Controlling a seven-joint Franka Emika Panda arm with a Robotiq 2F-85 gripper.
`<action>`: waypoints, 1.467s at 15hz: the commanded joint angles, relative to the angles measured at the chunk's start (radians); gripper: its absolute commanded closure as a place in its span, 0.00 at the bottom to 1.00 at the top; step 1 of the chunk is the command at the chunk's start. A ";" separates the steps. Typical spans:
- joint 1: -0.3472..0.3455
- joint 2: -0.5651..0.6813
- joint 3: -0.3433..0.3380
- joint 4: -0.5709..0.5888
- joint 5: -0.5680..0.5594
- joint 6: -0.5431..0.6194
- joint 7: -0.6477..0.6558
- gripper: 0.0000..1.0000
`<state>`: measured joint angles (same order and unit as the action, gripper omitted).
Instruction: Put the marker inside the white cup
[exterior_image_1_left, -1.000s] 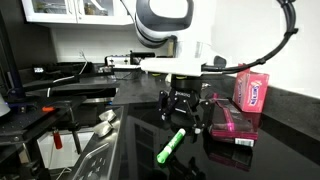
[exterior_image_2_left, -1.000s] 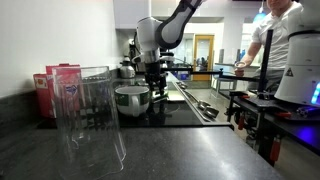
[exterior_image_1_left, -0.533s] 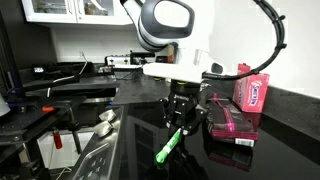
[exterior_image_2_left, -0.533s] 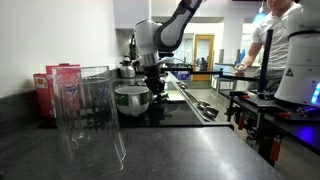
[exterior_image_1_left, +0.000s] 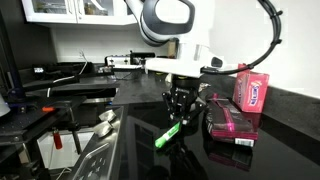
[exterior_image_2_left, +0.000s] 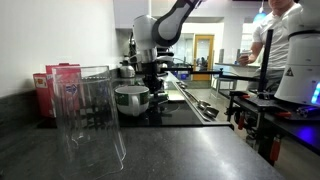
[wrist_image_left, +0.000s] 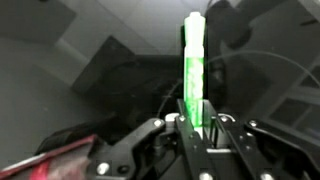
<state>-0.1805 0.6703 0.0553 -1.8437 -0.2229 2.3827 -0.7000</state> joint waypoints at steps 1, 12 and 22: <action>-0.059 -0.120 0.095 -0.105 0.142 0.098 -0.008 0.95; -0.143 -0.398 0.349 -0.414 0.781 0.645 -0.176 0.95; -0.303 -0.301 0.589 -0.335 0.743 1.097 -0.210 0.95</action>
<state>-0.5071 0.3825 0.7265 -2.2111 0.5853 3.4796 -0.9531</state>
